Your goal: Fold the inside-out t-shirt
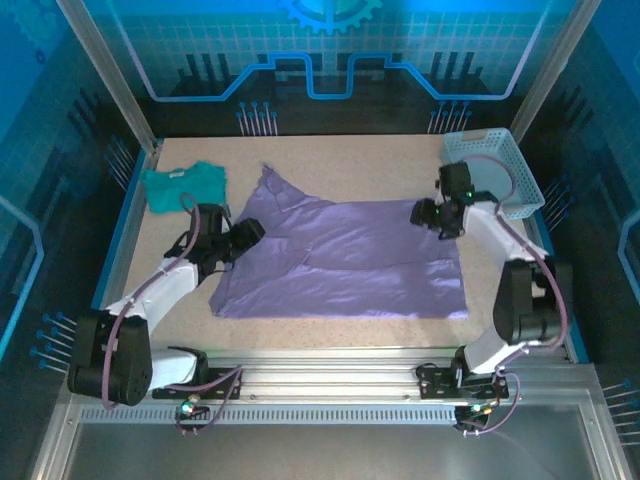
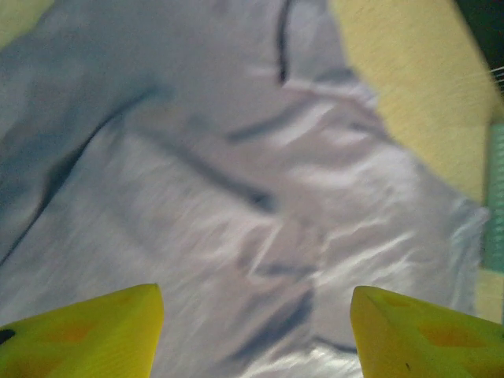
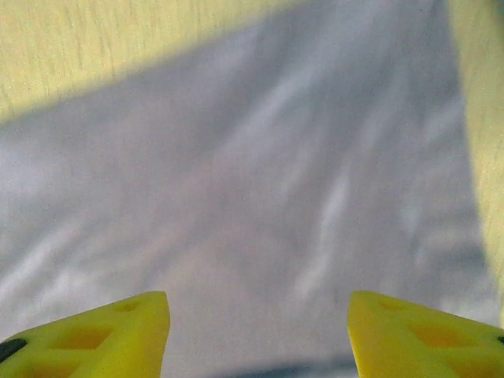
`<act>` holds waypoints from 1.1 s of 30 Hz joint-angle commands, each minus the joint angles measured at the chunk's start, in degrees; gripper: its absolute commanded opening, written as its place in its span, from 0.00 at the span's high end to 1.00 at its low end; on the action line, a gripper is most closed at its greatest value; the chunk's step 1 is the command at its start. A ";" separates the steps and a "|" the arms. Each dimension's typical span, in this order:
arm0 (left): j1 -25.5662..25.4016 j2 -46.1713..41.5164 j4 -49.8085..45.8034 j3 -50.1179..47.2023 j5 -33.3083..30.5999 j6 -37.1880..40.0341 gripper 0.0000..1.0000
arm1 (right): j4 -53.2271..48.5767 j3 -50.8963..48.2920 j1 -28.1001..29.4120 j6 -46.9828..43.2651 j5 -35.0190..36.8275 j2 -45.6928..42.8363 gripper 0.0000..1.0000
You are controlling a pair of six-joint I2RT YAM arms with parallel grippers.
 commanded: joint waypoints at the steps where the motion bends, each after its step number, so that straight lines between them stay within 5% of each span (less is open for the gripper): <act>1: 0.41 1.10 1.24 2.34 -0.24 1.40 0.35 | -2.09 8.59 -1.52 -2.96 7.49 9.82 0.37; 14: 0.41 0.64 1.01 1.95 -0.75 2.73 0.34 | -12.53 34.25 -5.34 -9.41 12.51 32.00 0.36; 33: 0.41 0.11 1.03 1.03 -0.66 3.66 0.34 | -19.71 49.63 -6.51 -10.09 12.27 46.80 0.46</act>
